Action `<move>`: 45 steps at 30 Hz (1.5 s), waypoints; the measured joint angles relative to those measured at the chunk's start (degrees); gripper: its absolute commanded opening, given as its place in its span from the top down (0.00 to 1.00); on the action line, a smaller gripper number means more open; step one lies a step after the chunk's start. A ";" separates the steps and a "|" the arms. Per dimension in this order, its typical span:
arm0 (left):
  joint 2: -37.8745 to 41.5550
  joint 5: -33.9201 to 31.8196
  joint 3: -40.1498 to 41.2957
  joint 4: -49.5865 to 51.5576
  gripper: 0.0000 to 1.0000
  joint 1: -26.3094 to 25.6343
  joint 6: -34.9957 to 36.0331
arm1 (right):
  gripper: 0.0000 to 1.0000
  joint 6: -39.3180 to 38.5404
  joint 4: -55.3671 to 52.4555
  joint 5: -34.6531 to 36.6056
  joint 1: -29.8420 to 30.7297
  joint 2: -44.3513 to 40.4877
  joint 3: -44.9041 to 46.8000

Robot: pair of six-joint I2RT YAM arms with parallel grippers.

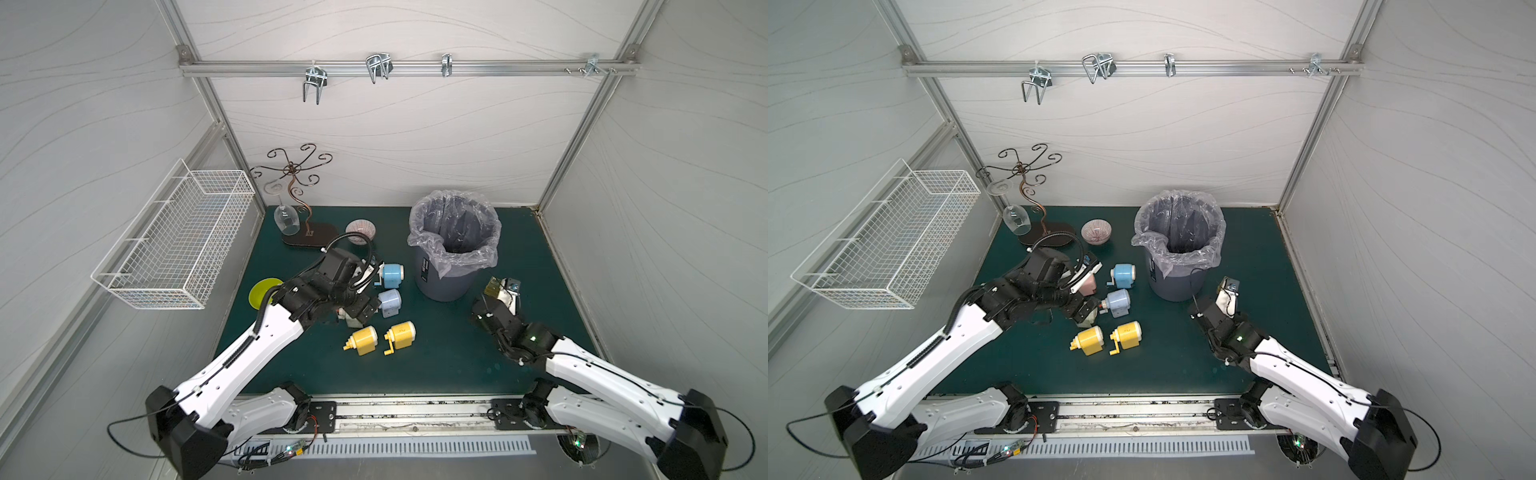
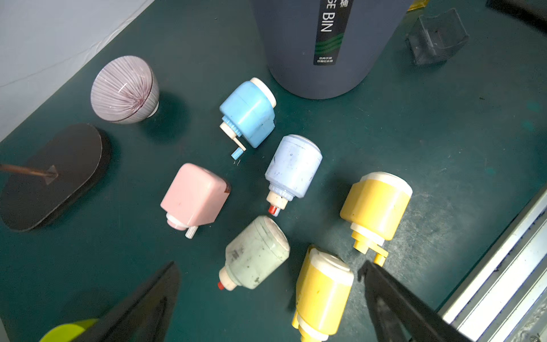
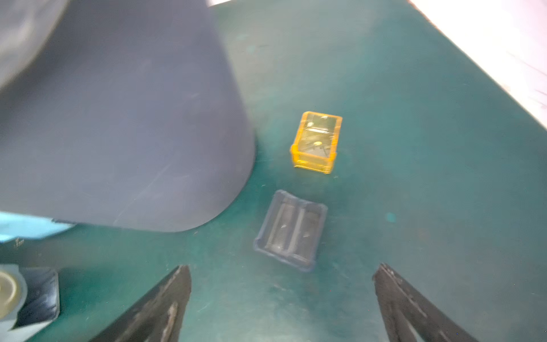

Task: Take out the pencil sharpener tray and clean the shavings
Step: Pick up the pencil sharpener from the center of the board.

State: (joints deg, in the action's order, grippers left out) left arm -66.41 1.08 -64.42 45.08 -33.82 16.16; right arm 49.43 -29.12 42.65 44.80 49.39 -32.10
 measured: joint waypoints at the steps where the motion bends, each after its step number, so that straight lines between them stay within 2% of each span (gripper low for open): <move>1: -2.27 1.31 -1.70 0.59 0.01 0.33 1.20 | 0.04 -0.83 -1.03 -1.44 -2.60 -1.70 -0.24; 8: -20.06 10.88 -14.78 4.87 0.01 4.81 12.74 | 0.04 -9.14 -4.26 -12.57 -17.70 -9.92 -4.11; 13: -32.20 16.72 -27.08 11.37 0.08 8.98 22.77 | 0.04 -15.56 -6.40 -18.32 -22.88 -12.22 -7.56; 17: -40.94 17.46 -36.68 15.76 0.16 9.94 30.71 | 0.02 -19.15 -8.87 -19.63 -21.86 -13.35 -9.90; 23: -48.87 16.87 -40.65 19.12 0.16 9.38 37.13 | 0.01 -21.92 -12.61 -18.82 -18.27 -16.48 -10.80; 31: -53.16 12.92 -41.55 18.84 0.15 7.48 39.63 | 0.01 -23.34 -15.74 -18.56 -15.91 -20.33 -10.80; 40: -58.93 12.37 -44.44 14.86 0.13 6.84 40.28 | 0.01 -24.02 -16.48 -18.56 -14.47 -20.31 -10.82; 45: -61.70 12.11 -44.44 13.40 0.16 6.25 40.65 | 0.01 -24.06 -16.48 -18.56 -14.10 -20.11 -10.82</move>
State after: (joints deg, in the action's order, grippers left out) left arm -128.11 13.19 -108.86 58.48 -27.57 56.82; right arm 25.36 -45.60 24.10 30.70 29.28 -42.92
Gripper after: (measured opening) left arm 0.853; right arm 0.987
